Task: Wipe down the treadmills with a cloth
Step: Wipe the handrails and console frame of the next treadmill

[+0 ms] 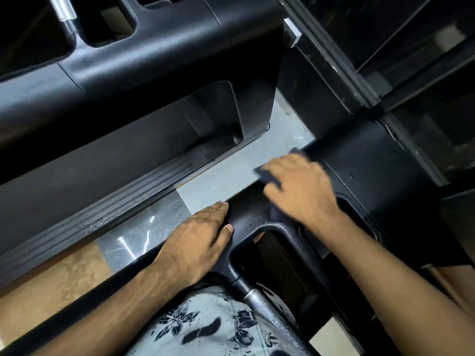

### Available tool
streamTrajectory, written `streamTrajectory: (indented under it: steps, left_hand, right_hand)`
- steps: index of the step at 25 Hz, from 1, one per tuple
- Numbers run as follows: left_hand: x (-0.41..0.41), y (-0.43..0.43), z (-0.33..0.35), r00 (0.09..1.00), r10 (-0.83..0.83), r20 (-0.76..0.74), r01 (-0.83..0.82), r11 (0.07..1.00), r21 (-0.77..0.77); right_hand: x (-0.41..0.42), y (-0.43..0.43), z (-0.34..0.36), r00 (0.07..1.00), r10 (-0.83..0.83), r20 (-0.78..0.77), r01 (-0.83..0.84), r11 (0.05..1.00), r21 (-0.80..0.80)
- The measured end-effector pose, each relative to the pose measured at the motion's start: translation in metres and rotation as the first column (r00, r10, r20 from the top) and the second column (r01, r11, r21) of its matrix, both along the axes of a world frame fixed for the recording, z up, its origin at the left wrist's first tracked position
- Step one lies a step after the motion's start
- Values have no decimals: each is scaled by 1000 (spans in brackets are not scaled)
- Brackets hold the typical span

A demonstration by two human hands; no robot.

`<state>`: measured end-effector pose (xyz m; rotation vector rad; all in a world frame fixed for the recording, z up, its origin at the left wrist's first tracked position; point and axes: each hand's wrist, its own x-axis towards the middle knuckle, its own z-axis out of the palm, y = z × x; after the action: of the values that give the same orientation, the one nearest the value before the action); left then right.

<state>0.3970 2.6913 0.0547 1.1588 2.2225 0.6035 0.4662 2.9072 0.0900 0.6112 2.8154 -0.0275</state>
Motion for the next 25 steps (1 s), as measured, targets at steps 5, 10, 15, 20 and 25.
streamTrajectory:
  steps: [5, 10, 15, 20, 25]
  left_hand:
    - [1, 10, 3, 999, -34, -12, 34, 999, 1]
    - [0, 17, -1, 998, -67, 10, 66, 997, 34]
    - [-3, 31, -3, 996, -90, 7, 89, 995, 40]
    - [-1, 44, -1, 994, -110, -2, 110, 993, 38]
    - [0, 57, 2, 992, -126, -16, 127, 990, 57]
  right_hand:
    - [42, -32, -9, 970, 229, -88, -226, 973, 40]
    - [44, -18, -1, 961, -197, -192, 210, 976, 52]
    - [45, 27, 3, 974, -112, -199, 120, 992, 27]
    - [50, 12, -6, 950, 304, -76, -300, 952, 55]
    - [13, 48, -2, 990, -92, -108, 105, 987, 120]
